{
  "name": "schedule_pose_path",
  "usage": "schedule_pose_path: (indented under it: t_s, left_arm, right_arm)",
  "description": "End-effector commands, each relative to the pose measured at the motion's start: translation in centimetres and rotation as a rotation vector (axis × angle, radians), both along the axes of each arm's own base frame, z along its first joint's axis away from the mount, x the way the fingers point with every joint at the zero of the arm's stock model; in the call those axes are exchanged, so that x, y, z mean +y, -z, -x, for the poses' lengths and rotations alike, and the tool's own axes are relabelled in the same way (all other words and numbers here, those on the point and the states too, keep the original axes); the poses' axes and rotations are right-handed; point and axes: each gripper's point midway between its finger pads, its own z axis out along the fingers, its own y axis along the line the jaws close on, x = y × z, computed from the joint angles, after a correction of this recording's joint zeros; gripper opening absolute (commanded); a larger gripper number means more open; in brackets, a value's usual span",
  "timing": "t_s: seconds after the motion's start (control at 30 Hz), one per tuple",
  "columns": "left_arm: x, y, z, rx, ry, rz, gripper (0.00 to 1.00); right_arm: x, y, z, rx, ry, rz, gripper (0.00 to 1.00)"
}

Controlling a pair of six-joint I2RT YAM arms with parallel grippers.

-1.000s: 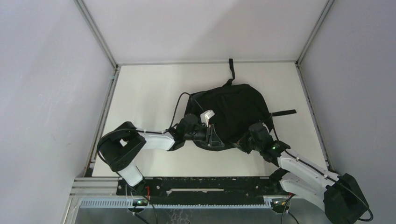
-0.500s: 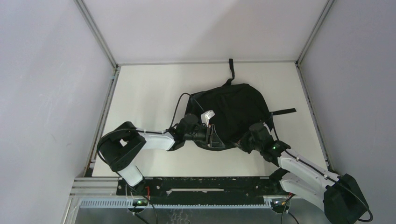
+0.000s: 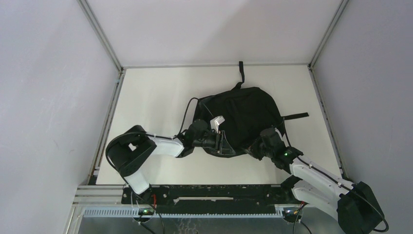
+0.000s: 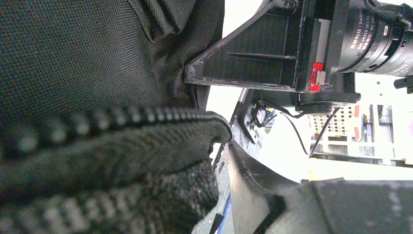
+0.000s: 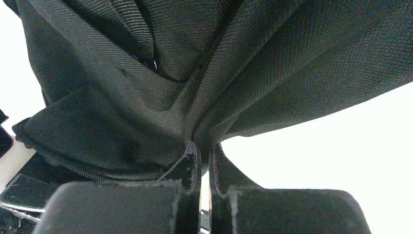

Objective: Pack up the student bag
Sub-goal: Zip the student bag at the center of the board.

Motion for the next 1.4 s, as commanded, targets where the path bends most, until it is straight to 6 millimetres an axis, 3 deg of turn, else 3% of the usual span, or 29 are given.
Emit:
schedule_pose_path:
  t_s: [0.0,0.23,0.47,0.67,0.77,0.9,1.17,1.37]
  left_arm:
    - [-1.3,-2.0,-0.7,-0.052,0.01,0.058,0.44]
    - [-0.6,-2.6,-1.0,-0.235,0.053,0.03,0.61]
    - [-1.5,-1.2,-1.5,-0.261,0.125,-0.021,0.63]
    - [-3.0,-1.5,-1.2,-0.244,0.213,0.022,0.64]
    - [-3.4,-0.3,-1.1,-0.196,0.239,0.007,0.69]
    - [-3.5,-0.8,-1.0,-0.206,0.246,0.024,0.7]
    - [-4.1,-2.7,1.4,-0.133,0.383,0.154,0.67]
    - [-3.5,-2.6,1.9,-0.107,0.379,0.15,0.62]
  right_arm:
    - [-0.3,-0.8,-1.3,-0.049,0.029,0.005,0.0]
    - [-0.2,-0.6,-1.3,-0.044,0.025,0.002,0.0]
    - [0.0,-0.6,-1.5,-0.047,0.023,0.003,0.0]
    - [-0.2,-0.4,-1.3,-0.041,0.02,0.01,0.0]
    - [0.3,-0.6,-1.1,-0.037,0.001,-0.013,0.0]
    - [0.2,-0.6,-1.0,-0.035,0.002,-0.012,0.0]
    - [0.4,-0.7,-1.0,-0.037,-0.002,-0.02,0.0]
    - [0.2,-0.6,-0.9,-0.038,0.001,-0.013,0.0]
